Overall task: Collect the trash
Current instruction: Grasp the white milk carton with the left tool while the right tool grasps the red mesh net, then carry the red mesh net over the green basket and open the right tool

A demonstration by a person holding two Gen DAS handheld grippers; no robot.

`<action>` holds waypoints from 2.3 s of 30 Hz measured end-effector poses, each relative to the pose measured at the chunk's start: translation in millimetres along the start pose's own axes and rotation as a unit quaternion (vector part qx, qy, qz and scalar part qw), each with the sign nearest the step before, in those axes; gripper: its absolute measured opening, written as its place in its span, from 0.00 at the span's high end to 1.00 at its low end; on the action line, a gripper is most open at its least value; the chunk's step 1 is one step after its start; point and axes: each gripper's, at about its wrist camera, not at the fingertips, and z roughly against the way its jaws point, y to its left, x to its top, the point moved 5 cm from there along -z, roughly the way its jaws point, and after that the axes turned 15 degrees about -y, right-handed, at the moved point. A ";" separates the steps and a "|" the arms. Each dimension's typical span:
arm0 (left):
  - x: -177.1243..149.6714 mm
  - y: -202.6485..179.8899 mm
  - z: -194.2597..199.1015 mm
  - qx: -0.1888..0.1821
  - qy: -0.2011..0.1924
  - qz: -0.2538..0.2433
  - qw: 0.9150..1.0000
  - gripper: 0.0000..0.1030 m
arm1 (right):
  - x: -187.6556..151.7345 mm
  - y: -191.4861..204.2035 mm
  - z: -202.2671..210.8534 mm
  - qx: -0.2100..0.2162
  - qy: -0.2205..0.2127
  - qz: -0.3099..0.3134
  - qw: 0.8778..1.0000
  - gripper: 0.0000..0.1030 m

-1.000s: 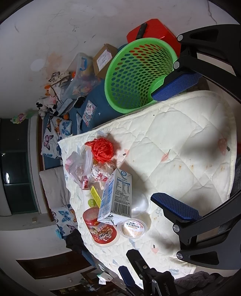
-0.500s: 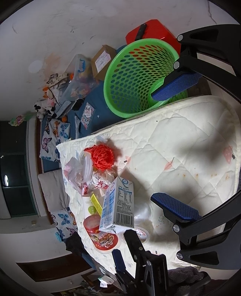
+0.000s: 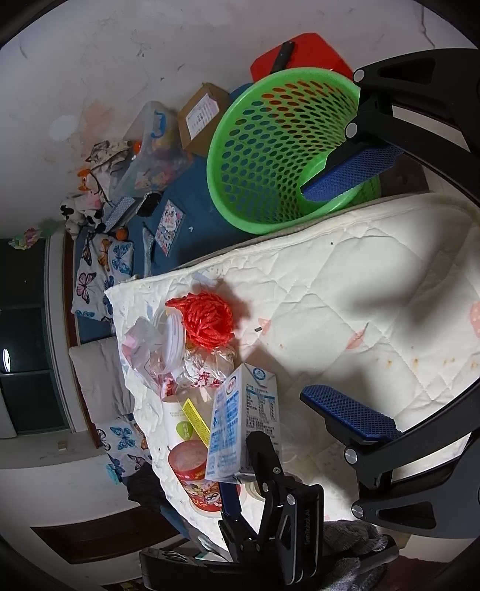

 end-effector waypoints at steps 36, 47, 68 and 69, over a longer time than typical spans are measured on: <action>13.5 7.9 56.6 0.026 -0.083 0.024 0.996 0.34 | 41.3 5.6 -116.0 0.087 0.039 -0.014 0.995 0.22; 22.6 13.1 83.4 0.033 -0.114 0.036 0.992 0.34 | 36.7 1.5 -146.8 0.114 0.078 -0.067 0.988 0.46; 29.3 -41.7 80.7 -0.009 -0.117 0.006 0.993 0.34 | 27.4 -48.6 -60.1 0.071 0.022 -0.066 0.995 0.53; 30.3 -46.5 78.2 -0.013 -0.115 0.004 0.993 0.34 | 25.7 -53.3 -58.4 0.065 0.023 -0.065 0.996 0.52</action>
